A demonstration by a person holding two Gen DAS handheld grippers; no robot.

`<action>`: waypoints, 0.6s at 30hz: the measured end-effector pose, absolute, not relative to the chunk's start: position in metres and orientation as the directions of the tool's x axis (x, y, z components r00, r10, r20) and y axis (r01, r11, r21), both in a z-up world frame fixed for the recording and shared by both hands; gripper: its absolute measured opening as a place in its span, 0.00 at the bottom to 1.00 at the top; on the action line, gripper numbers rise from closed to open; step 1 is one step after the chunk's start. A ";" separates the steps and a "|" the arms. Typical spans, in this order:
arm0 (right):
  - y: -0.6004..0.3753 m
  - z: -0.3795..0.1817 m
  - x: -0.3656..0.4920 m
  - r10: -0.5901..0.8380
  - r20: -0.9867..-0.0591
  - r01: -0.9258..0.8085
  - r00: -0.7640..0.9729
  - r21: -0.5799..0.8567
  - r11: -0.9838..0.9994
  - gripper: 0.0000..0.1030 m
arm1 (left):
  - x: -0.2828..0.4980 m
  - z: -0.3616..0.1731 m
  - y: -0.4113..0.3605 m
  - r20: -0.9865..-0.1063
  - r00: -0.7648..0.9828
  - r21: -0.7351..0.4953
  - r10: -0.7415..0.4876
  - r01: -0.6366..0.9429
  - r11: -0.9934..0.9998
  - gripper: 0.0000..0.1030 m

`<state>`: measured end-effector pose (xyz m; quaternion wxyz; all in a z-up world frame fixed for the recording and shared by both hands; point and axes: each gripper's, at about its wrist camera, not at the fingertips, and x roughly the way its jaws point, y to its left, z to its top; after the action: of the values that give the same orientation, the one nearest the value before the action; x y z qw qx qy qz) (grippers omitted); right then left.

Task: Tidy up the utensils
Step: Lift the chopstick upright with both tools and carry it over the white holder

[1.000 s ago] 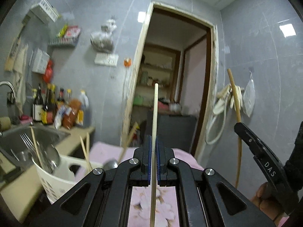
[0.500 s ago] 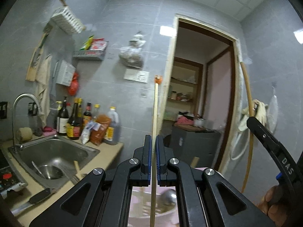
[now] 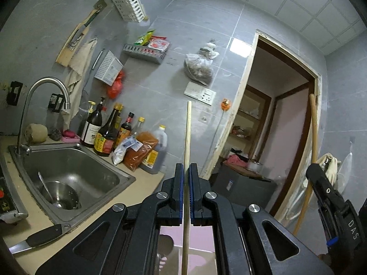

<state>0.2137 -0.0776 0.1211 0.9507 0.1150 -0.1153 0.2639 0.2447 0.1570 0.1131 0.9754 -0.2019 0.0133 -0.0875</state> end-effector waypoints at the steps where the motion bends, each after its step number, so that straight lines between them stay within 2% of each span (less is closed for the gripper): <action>1: -0.077 0.118 0.217 0.477 0.274 -0.529 0.835 0.157 0.834 0.05 | 0.246 0.111 0.157 0.011 0.986 -0.397 -0.165 0.156 0.905 0.02; 9: -0.077 0.099 0.240 0.509 0.216 -0.548 0.834 0.202 0.812 0.05 | 0.258 0.095 0.150 -0.007 0.995 -0.391 -0.104 0.093 0.915 0.02; 18: -0.069 0.084 0.244 0.488 0.199 -0.520 0.850 0.166 0.838 0.05 | 0.261 0.077 0.149 -0.008 0.997 -0.396 -0.077 0.067 0.916 0.02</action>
<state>0.2444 -0.0692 0.0841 0.9558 0.1073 -0.0747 0.2634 0.2615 0.1489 0.0775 0.9786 -0.2020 0.0117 -0.0368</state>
